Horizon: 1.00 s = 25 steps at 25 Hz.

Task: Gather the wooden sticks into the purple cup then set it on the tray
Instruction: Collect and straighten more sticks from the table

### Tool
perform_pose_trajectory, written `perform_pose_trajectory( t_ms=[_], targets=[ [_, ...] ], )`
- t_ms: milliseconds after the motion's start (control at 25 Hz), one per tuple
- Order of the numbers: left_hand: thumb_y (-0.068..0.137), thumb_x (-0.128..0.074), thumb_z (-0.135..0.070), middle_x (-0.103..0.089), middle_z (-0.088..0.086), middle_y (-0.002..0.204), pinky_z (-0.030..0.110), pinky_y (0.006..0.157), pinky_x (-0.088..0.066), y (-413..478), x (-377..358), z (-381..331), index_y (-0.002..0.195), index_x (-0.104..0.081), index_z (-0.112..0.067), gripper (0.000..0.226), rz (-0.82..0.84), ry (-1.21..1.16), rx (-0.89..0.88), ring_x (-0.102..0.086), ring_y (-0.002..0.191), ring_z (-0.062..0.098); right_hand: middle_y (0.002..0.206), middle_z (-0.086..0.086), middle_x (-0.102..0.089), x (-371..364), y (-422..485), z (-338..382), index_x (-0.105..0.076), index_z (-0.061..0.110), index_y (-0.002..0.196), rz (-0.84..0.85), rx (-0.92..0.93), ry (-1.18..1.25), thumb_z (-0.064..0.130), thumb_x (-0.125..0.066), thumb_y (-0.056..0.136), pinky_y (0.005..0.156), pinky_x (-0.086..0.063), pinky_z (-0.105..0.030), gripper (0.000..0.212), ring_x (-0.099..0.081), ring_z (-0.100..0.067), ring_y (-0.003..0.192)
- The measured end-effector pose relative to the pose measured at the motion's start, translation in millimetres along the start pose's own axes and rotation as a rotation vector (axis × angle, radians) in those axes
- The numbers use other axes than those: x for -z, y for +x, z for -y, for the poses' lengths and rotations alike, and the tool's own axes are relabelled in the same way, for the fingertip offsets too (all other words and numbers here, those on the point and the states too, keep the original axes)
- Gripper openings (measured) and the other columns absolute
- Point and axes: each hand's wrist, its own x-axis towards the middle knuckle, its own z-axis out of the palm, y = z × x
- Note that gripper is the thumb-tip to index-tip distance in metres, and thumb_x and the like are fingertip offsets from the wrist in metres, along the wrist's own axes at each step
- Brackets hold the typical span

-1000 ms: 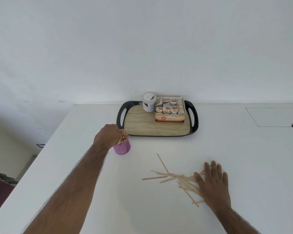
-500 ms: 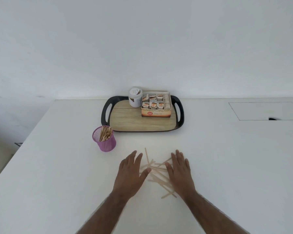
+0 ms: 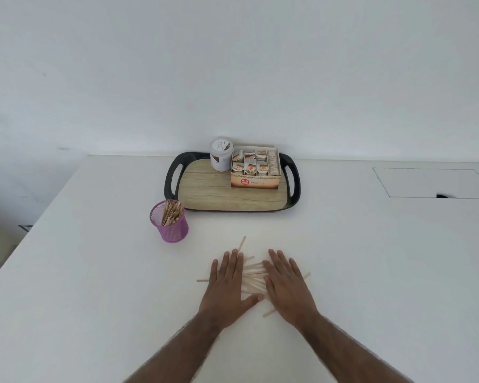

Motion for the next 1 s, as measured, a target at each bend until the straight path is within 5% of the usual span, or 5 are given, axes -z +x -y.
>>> perform_pose_trajectory(
  t_ms=[240, 440, 560, 720, 1000],
  targets=[
    [0.08, -0.024, -0.09, 0.018, 0.002, 0.169, 0.043, 0.127, 0.009, 17, 11, 10, 0.161, 0.014, -0.016, 0.116, 0.014, -0.041, 0.035, 0.017, 0.156, 0.022, 0.172, -0.001, 0.006, 35, 59, 13, -0.008, 0.026, 0.163, 0.216, 0.139, -0.029, 0.008, -0.05, 0.095, 0.124, -0.016, -0.046, 0.082, 0.004, -0.027, 0.158],
    [0.094, -0.06, -0.057, -0.02, 0.0, 0.17, 0.039, 0.127, -0.017, 15, 16, 10, 0.163, 0.002, -0.02, 0.1, -0.098, -0.25, 0.036, -0.02, 0.156, 0.022, 0.17, -0.002, -0.012, 44, 67, 21, -0.021, 0.023, 0.16, 0.32, 0.282, -0.192, 0.045, -0.058, 0.099, 0.115, -0.033, -0.05, 0.075, -0.011, -0.03, 0.155],
    [0.097, -0.061, -0.047, -0.034, 0.001, 0.164, 0.036, 0.124, -0.024, 16, 23, 9, 0.164, -0.004, -0.025, 0.09, -0.124, -0.264, 0.071, -0.028, 0.152, 0.023, 0.166, -0.006, -0.023, 40, 42, 9, -0.033, 0.02, 0.154, 0.2, 0.301, -0.16, 0.022, -0.046, 0.102, 0.113, -0.035, -0.049, 0.054, -0.021, -0.032, 0.151],
    [0.1, -0.055, -0.049, -0.026, -0.001, 0.168, 0.033, 0.125, -0.014, 12, 28, 10, 0.163, -0.014, -0.024, 0.079, -0.142, -0.264, 0.061, -0.017, 0.155, 0.018, 0.168, -0.005, -0.02, 32, 6, -11, -0.029, 0.025, 0.158, 0.106, 0.195, -0.038, 0.015, -0.041, 0.098, 0.122, -0.021, -0.045, 0.062, -0.018, -0.025, 0.154],
    [0.096, -0.004, -0.075, 0.021, -0.001, 0.169, 0.045, 0.128, 0.004, -50, -4, 44, 0.162, 0.01, -0.019, 0.088, -0.149, -0.059, 0.182, 0.016, 0.157, 0.019, 0.165, 0.006, 0.026, 24, -46, -71, 0.021, 0.025, 0.158, 0.187, -0.149, 0.023, 0.077, -0.005, 0.093, 0.125, 0.012, -0.039, 0.088, 0.025, -0.013, 0.153]
  ],
)
